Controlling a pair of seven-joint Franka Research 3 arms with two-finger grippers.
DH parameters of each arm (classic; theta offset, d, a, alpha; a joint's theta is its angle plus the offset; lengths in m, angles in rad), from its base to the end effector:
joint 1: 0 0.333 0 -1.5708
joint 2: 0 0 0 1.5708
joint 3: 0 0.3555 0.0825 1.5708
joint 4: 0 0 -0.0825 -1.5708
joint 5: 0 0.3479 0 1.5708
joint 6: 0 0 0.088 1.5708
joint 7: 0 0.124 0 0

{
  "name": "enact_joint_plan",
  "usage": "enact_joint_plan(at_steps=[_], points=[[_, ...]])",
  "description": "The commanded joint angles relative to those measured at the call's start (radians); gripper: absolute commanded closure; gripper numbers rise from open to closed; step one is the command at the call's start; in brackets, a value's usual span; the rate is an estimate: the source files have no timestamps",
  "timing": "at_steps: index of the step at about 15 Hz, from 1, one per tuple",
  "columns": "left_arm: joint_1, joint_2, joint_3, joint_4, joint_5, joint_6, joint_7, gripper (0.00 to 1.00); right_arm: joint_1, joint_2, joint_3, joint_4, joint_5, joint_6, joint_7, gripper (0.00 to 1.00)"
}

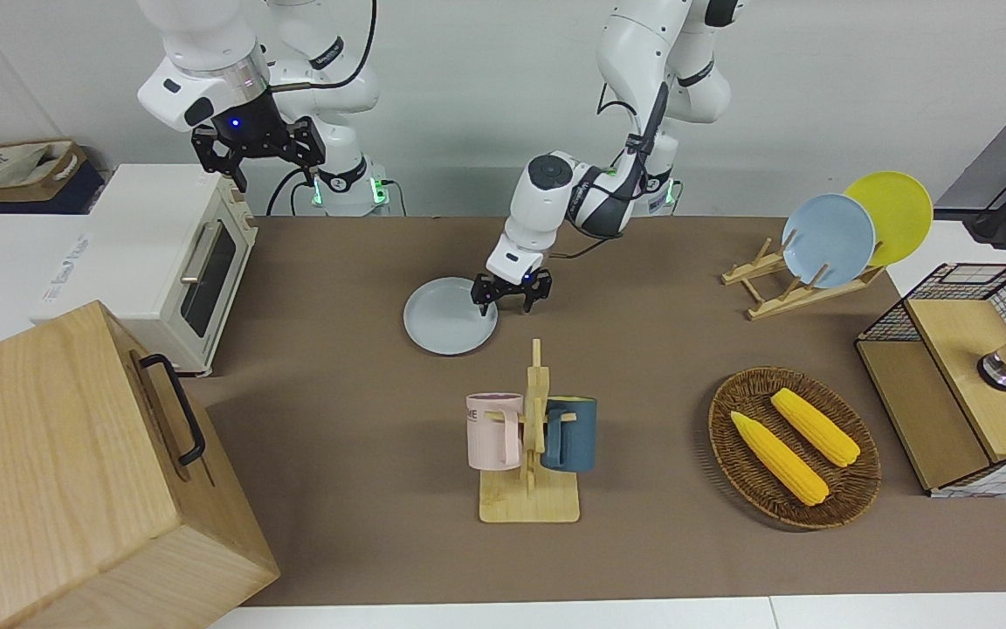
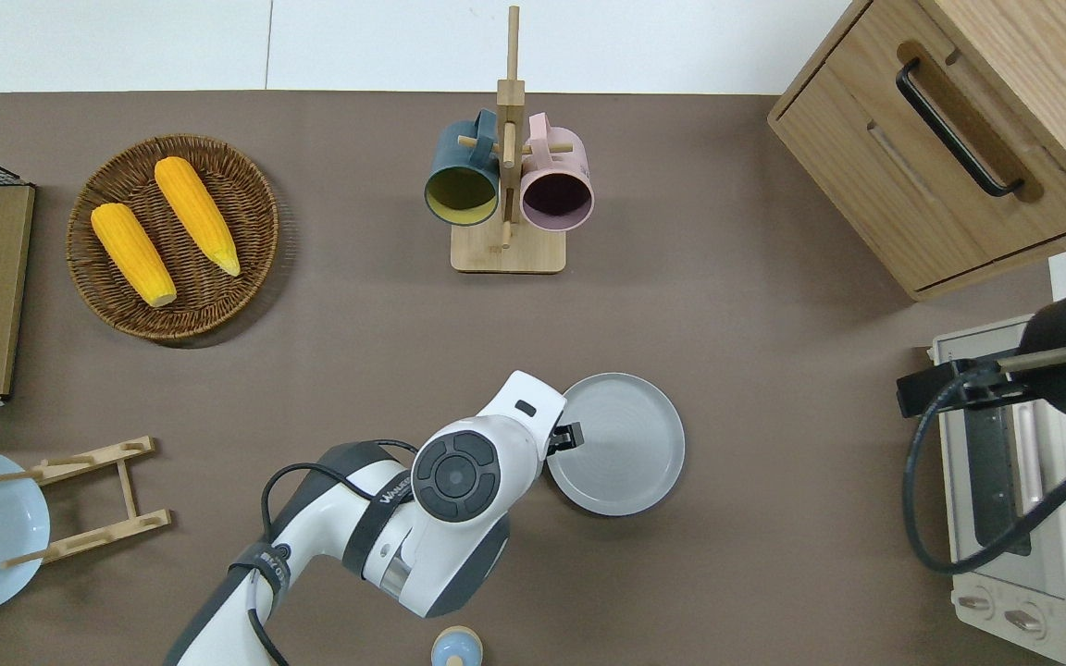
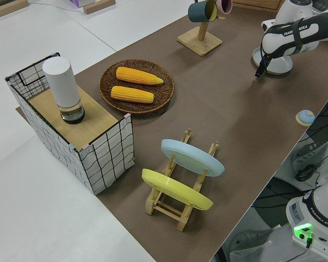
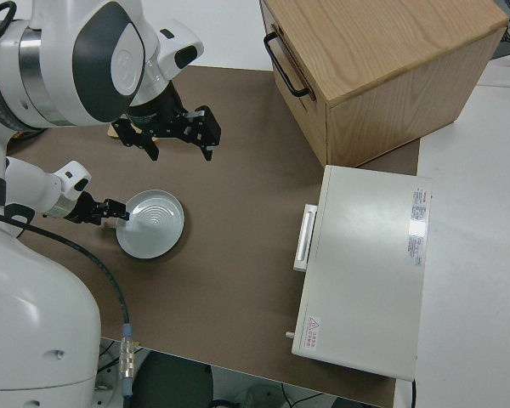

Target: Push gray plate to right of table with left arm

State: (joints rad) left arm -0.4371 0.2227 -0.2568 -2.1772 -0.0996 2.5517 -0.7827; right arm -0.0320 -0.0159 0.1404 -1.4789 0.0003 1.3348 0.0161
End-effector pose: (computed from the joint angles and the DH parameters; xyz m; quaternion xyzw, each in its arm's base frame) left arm 0.4340 -0.3545 0.3553 0.9913 0.0884 0.0185 0.0960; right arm 0.4824 0.0533 0.6749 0.9969 0.0460 -0.0640 0.0049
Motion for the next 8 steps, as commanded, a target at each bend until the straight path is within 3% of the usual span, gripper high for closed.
enact_joint_plan(at_steps=[1, 8], points=[[0.024, -0.042, -0.001, 0.004, 0.014, -0.07, 0.034, 0.01, -0.02, -0.002, 0.016, 0.009, 0.004, -0.016, 0.012, 0.017], [0.077, -0.094, -0.001, 0.008, 0.014, -0.171, 0.105, 0.01, -0.019, -0.002, 0.016, 0.009, 0.004, -0.016, 0.013, 0.017]])
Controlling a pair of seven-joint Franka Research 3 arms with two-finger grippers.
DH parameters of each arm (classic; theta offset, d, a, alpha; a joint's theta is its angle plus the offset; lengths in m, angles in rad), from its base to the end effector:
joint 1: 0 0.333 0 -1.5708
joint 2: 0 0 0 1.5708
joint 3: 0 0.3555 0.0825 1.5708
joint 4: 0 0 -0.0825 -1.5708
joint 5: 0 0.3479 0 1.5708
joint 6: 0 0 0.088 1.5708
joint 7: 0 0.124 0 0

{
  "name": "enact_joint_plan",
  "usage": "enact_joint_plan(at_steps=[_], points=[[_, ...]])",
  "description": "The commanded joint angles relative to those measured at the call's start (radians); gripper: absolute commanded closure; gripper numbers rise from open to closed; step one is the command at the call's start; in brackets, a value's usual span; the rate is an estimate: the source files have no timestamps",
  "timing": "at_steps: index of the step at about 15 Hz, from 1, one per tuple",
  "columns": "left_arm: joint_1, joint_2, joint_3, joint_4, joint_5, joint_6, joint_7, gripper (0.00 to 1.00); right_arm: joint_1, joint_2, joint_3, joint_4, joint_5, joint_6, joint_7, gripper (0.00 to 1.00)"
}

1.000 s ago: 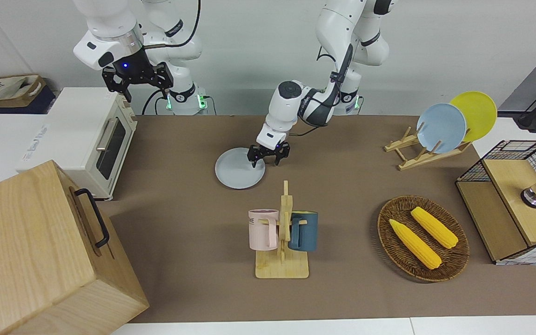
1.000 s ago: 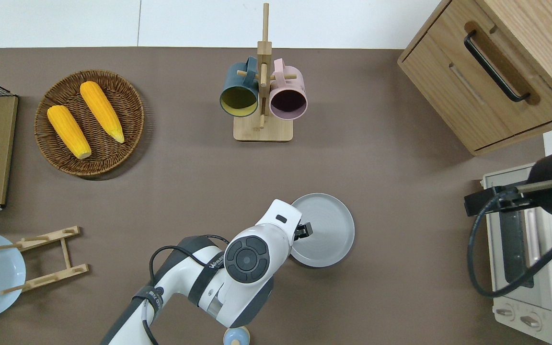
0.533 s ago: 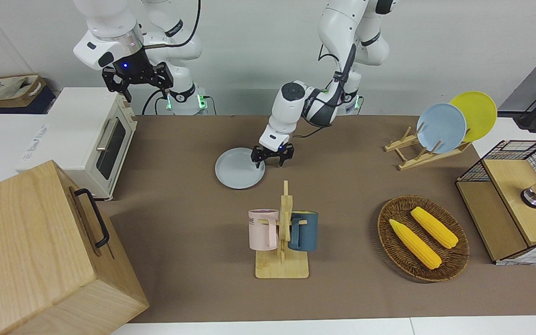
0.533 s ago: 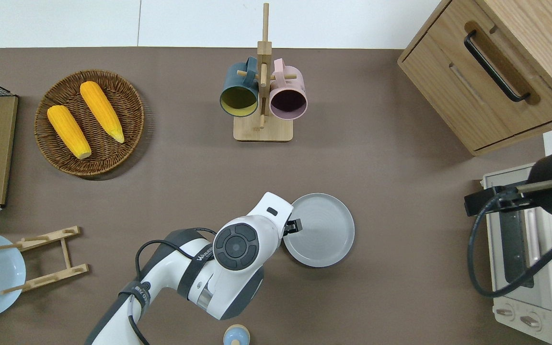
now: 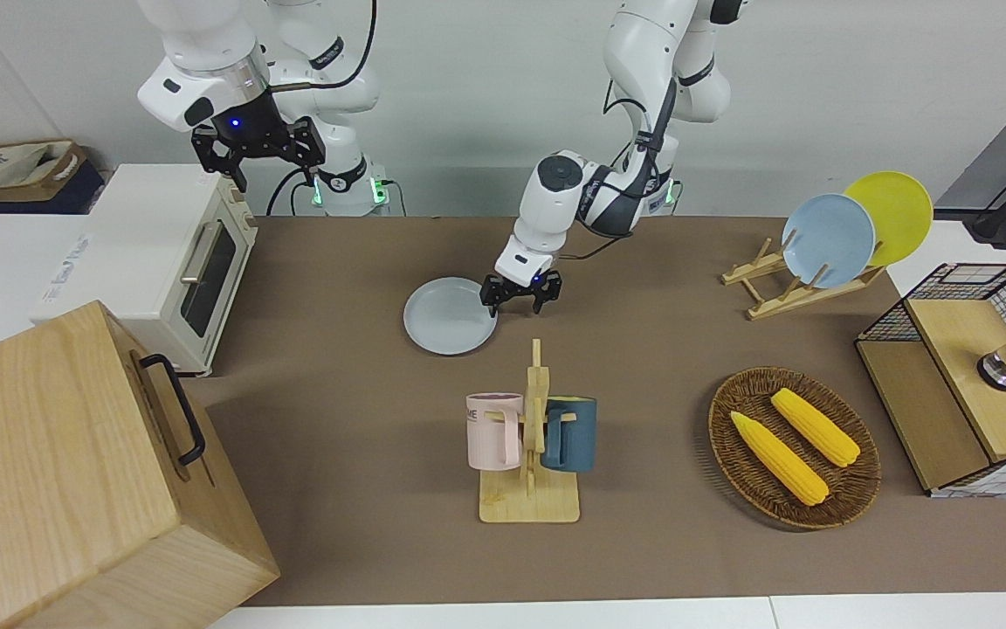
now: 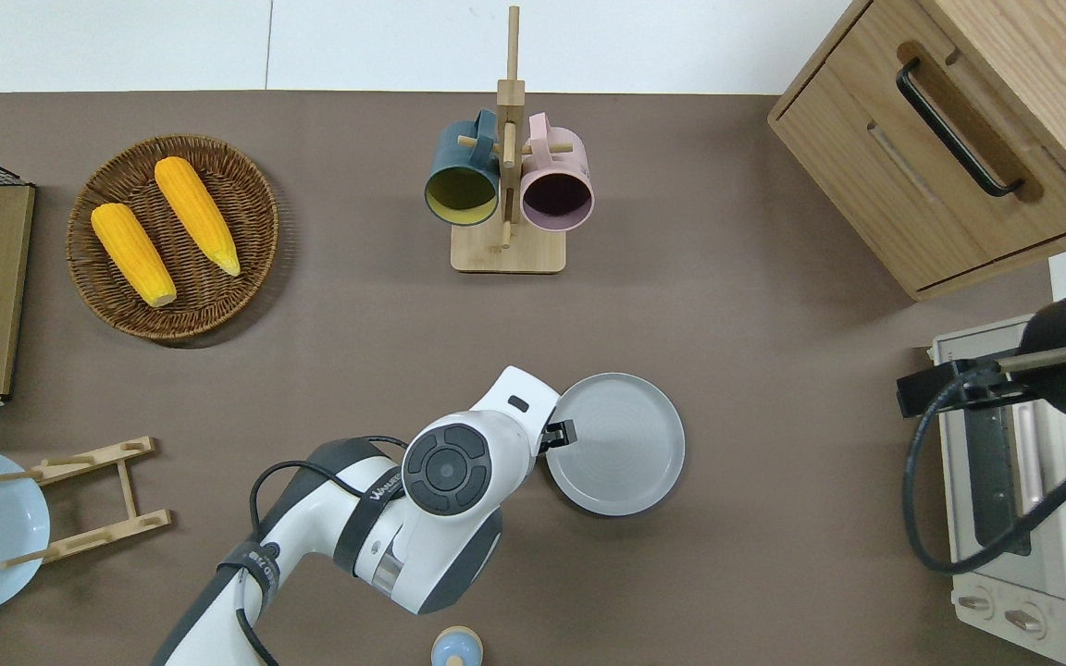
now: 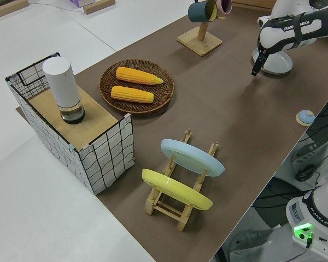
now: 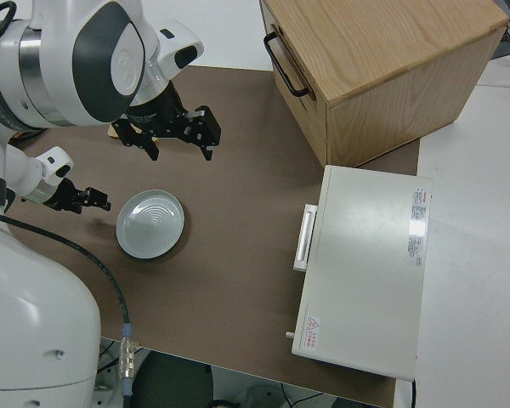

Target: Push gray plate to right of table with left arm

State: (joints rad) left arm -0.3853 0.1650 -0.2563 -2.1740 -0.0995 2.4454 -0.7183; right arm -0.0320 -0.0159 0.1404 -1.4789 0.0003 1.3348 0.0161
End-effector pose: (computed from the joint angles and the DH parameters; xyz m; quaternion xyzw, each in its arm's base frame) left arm 0.4403 -0.3259 0.3767 0.9940 0.0773 0.0085 0.0771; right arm 0.4824 0.0533 0.6749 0.9969 0.0460 -0.0640 0.0049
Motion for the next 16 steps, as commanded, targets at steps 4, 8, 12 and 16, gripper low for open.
enact_joint_plan(at_steps=[4, 8, 12, 16], points=[[0.097, -0.073, -0.001, 0.055, 0.001, -0.228, 0.17, 0.01, -0.02, -0.002, 0.016, 0.009, 0.004, -0.016, 0.013, 0.017], [0.178, -0.113, 0.002, 0.108, 0.0, -0.393, 0.281, 0.01, -0.02, -0.002, 0.016, 0.009, 0.004, -0.016, 0.012, 0.017], [0.238, -0.156, 0.003, 0.109, -0.002, -0.477, 0.371, 0.01, -0.02, -0.002, 0.016, 0.009, 0.004, -0.016, 0.012, 0.017], [0.305, -0.209, 0.003, 0.117, 0.0, -0.545, 0.445, 0.01, -0.02, -0.002, 0.016, 0.009, 0.004, -0.016, 0.013, 0.017]])
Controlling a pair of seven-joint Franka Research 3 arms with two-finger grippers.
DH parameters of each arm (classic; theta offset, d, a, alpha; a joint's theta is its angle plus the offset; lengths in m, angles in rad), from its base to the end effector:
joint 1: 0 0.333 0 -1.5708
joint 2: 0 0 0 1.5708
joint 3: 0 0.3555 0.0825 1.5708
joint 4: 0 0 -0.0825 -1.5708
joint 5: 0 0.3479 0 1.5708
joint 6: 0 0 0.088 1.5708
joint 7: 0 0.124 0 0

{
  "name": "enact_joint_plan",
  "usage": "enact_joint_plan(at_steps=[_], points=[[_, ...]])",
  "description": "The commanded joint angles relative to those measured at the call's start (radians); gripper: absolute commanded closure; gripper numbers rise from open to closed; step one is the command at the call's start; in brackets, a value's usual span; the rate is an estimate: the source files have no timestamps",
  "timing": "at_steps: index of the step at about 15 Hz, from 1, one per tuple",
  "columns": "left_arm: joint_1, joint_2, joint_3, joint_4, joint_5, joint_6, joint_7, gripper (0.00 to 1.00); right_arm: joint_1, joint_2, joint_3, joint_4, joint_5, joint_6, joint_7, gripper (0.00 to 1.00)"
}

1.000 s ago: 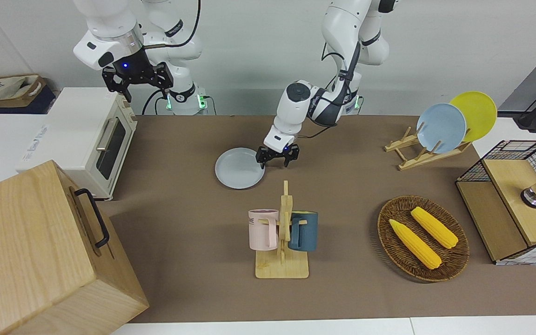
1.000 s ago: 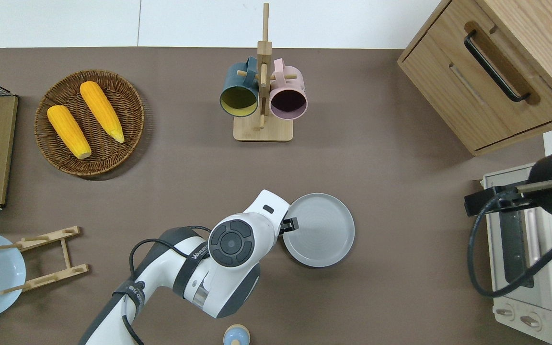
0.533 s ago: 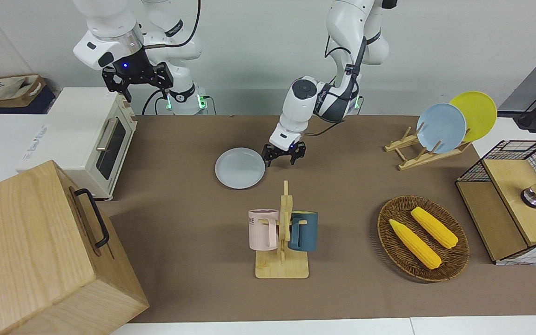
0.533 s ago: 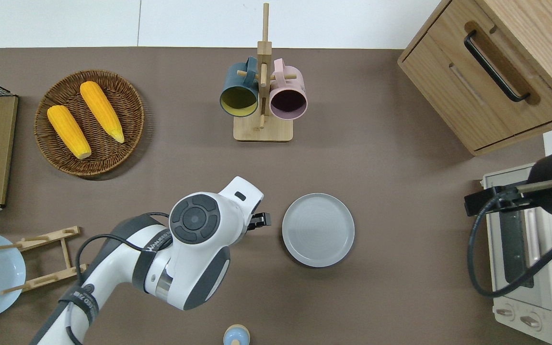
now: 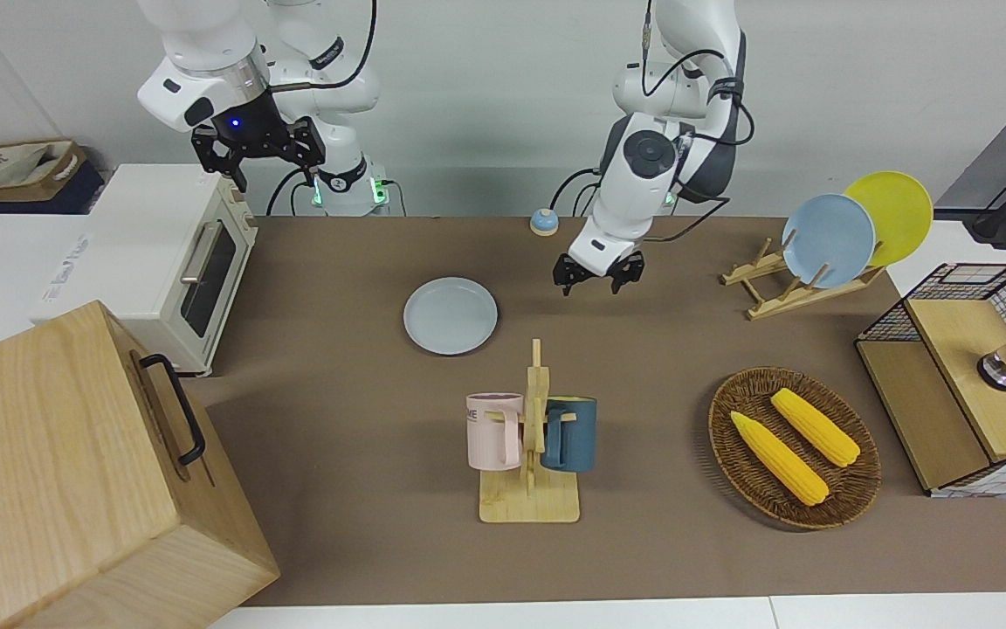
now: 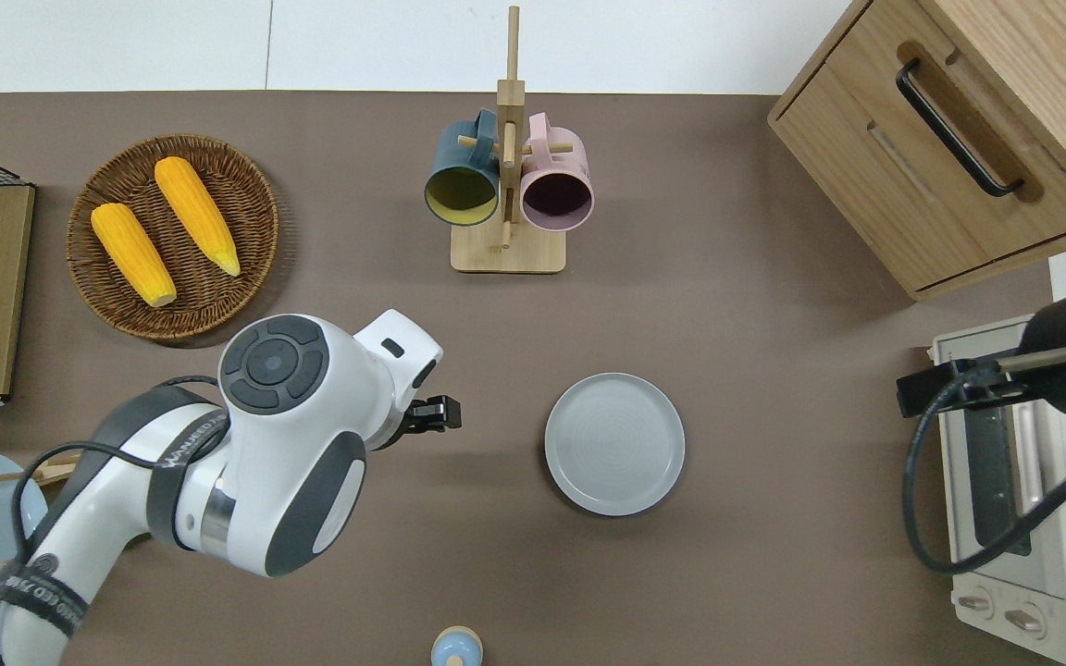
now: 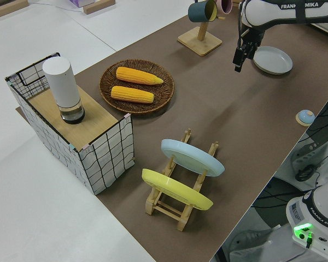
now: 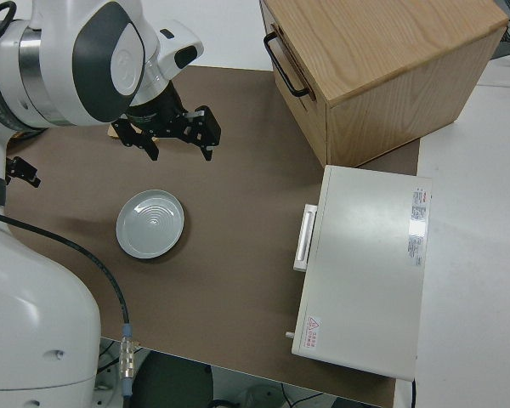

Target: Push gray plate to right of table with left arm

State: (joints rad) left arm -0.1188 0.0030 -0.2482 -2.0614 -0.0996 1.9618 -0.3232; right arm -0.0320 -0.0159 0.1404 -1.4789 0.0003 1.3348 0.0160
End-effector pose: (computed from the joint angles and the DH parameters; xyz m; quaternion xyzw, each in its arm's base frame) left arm 0.4676 -0.1883 0.4641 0.9977 -0.0006 -0.0635 0.0254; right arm 0.4824 0.0533 0.6749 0.9969 0.0460 -0.0640 0.0049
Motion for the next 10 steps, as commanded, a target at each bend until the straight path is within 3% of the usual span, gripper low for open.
enact_joint_plan(at_steps=[1, 6, 10], points=[[0.069, -0.063, -0.005, 0.006, 0.0, -0.087, 0.093, 0.01, -0.019, -0.002, 0.016, 0.009, 0.004, -0.016, 0.012, 0.017], [0.198, -0.113, -0.008, 0.043, 0.012, -0.208, 0.272, 0.01, -0.02, -0.002, 0.016, 0.009, 0.004, -0.016, 0.012, 0.017], [0.29, -0.132, -0.01, 0.142, 0.017, -0.36, 0.361, 0.01, -0.019, -0.002, 0.016, 0.009, 0.004, -0.016, 0.012, 0.017]])
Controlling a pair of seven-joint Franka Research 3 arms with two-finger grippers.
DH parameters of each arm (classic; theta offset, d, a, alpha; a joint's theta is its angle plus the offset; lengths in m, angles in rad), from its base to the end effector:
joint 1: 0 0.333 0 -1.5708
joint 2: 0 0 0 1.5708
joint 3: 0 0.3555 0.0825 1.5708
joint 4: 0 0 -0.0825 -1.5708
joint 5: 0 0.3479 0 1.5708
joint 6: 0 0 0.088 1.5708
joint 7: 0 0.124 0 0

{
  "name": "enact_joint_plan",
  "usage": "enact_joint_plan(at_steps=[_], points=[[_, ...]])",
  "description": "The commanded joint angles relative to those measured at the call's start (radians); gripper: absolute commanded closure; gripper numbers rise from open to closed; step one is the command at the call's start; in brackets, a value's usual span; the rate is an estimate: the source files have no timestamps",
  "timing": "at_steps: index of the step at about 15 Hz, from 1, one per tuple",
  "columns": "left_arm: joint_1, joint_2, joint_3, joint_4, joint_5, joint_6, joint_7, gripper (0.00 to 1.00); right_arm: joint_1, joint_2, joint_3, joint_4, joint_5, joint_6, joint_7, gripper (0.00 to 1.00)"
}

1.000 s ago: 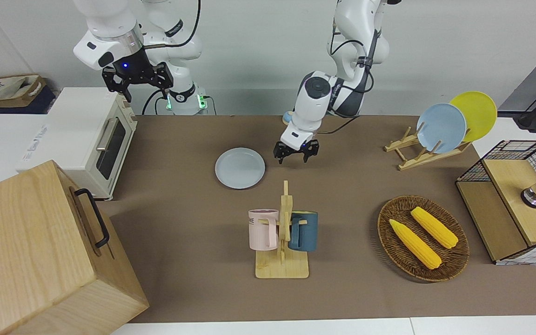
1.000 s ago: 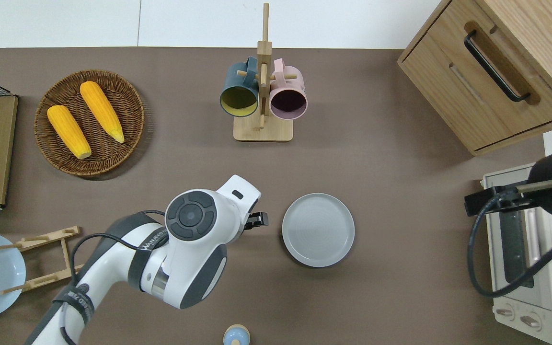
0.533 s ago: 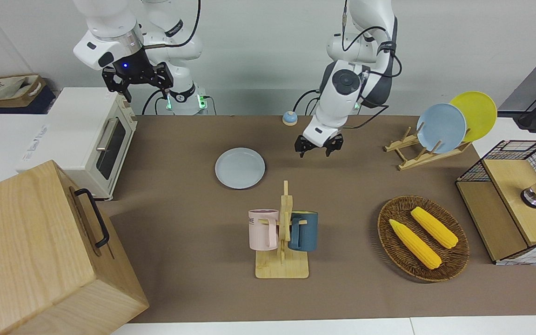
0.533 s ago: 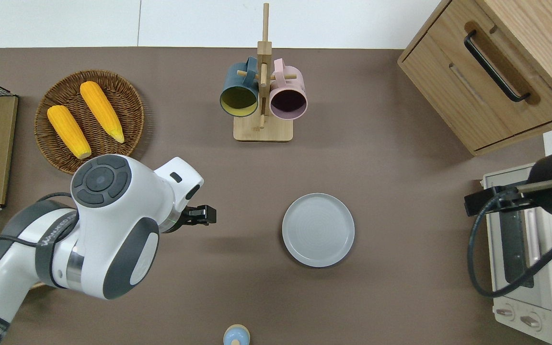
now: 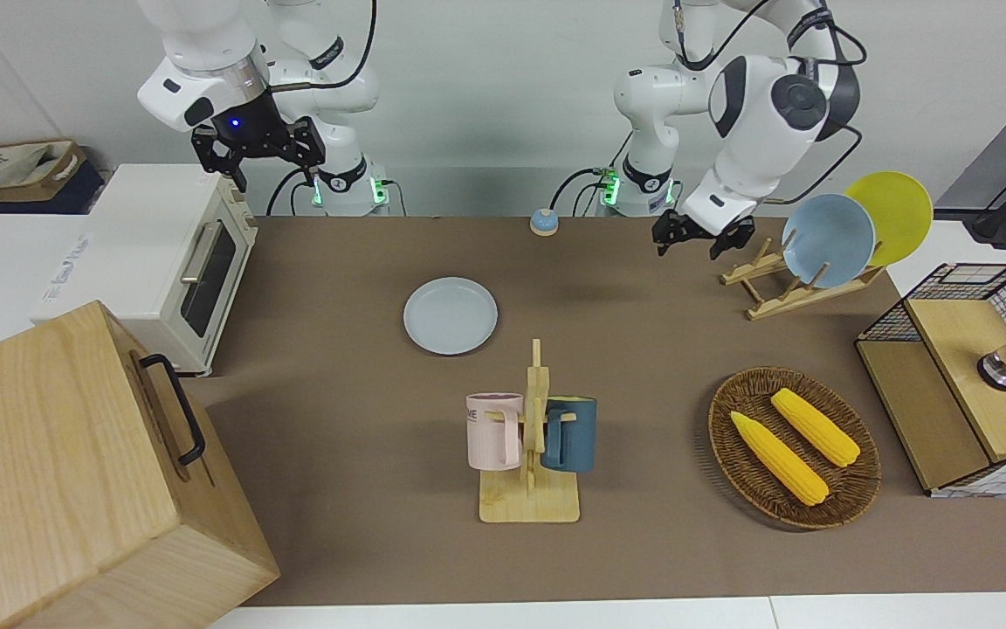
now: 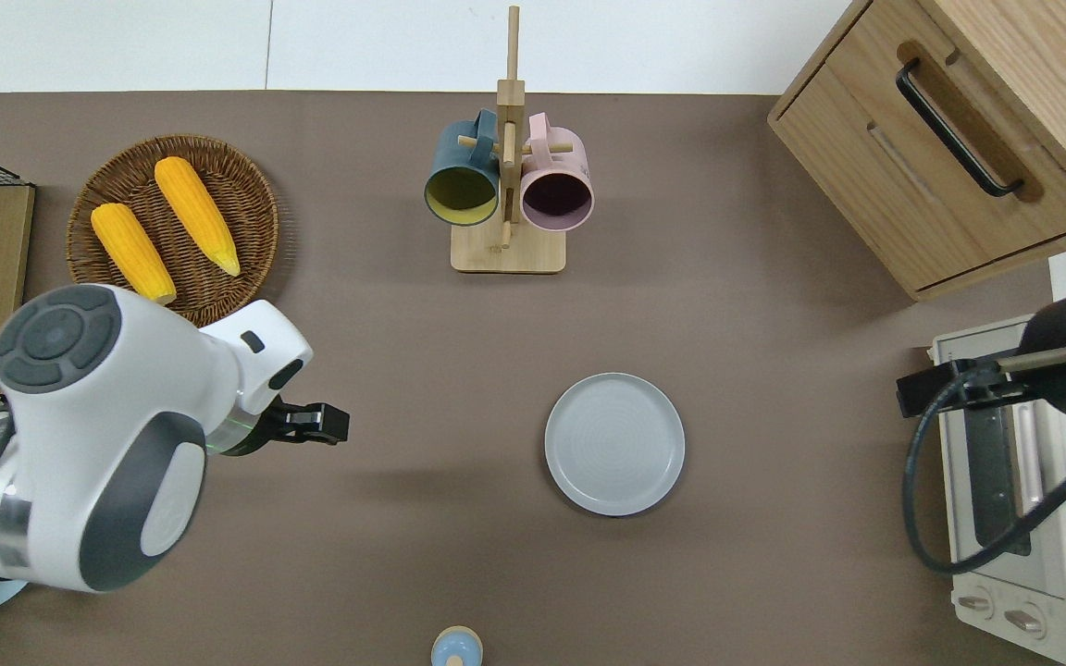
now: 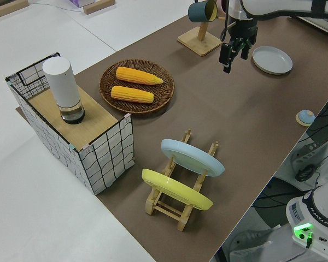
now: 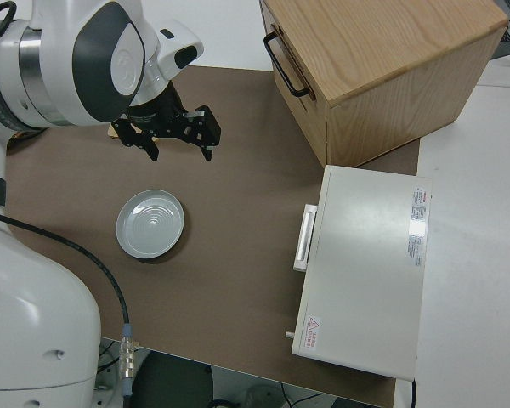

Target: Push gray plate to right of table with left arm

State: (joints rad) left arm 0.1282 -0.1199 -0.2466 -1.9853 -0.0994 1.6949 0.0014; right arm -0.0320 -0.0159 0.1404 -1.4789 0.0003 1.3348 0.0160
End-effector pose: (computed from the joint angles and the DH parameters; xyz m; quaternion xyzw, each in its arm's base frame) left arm 0.4577 -0.0708 0.5351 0.9945 -0.0471 -0.0885 0.0290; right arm 0.4824 0.0533 0.6749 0.9969 0.0460 -0.0640 0.0049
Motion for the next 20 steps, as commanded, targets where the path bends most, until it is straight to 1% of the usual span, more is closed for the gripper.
enact_joint_plan(at_steps=[1, 2, 3, 4, 5, 6, 7, 8, 10, 12, 13, 16, 20], points=[[0.062, -0.009, -0.01, 0.092, 0.017, -0.127, 0.045, 0.01, -0.02, -0.002, 0.016, 0.009, 0.004, -0.016, 0.012, 0.017], [0.088, -0.012, -0.008, 0.095, 0.021, -0.142, 0.061, 0.01, -0.019, -0.002, 0.016, 0.009, 0.004, -0.016, 0.012, 0.017], [0.103, -0.026, -0.005, 0.098, 0.068, -0.146, 0.092, 0.01, -0.019, -0.002, 0.016, 0.009, 0.004, -0.016, 0.012, 0.017], [0.108, -0.036, -0.002, 0.099, 0.093, -0.149, 0.107, 0.01, -0.02, -0.002, 0.016, 0.009, 0.004, -0.016, 0.012, 0.017], [0.113, -0.043, 0.01, 0.102, 0.092, -0.15, 0.108, 0.01, -0.02, -0.002, 0.016, 0.009, 0.004, -0.016, 0.013, 0.017], [0.117, -0.044, 0.039, 0.108, 0.075, -0.152, 0.109, 0.01, -0.019, -0.002, 0.016, 0.009, 0.004, -0.016, 0.013, 0.017], [0.116, -0.044, 0.053, 0.132, 0.067, -0.168, 0.109, 0.01, -0.019, -0.002, 0.016, 0.009, 0.004, -0.016, 0.012, 0.017], [0.116, -0.044, 0.056, 0.164, 0.069, -0.197, 0.109, 0.01, -0.019, -0.002, 0.016, 0.009, 0.004, -0.016, 0.013, 0.017], [0.116, -0.044, 0.055, 0.168, 0.078, -0.198, 0.108, 0.01, -0.019, -0.002, 0.016, 0.009, 0.004, -0.016, 0.013, 0.017], [0.113, -0.044, 0.05, 0.197, 0.082, -0.195, 0.108, 0.01, -0.019, -0.002, 0.016, 0.009, 0.004, -0.016, 0.012, 0.017], [0.116, -0.044, 0.05, 0.201, 0.07, -0.19, 0.105, 0.01, -0.019, -0.002, 0.016, 0.009, 0.004, -0.016, 0.013, 0.017], [0.103, -0.044, 0.041, 0.203, 0.081, -0.184, 0.112, 0.01, -0.019, -0.002, 0.016, 0.009, 0.004, -0.016, 0.012, 0.017], [0.103, -0.044, 0.046, 0.203, 0.078, -0.179, 0.108, 0.01, -0.019, -0.002, 0.016, 0.009, 0.004, -0.016, 0.012, 0.017]])
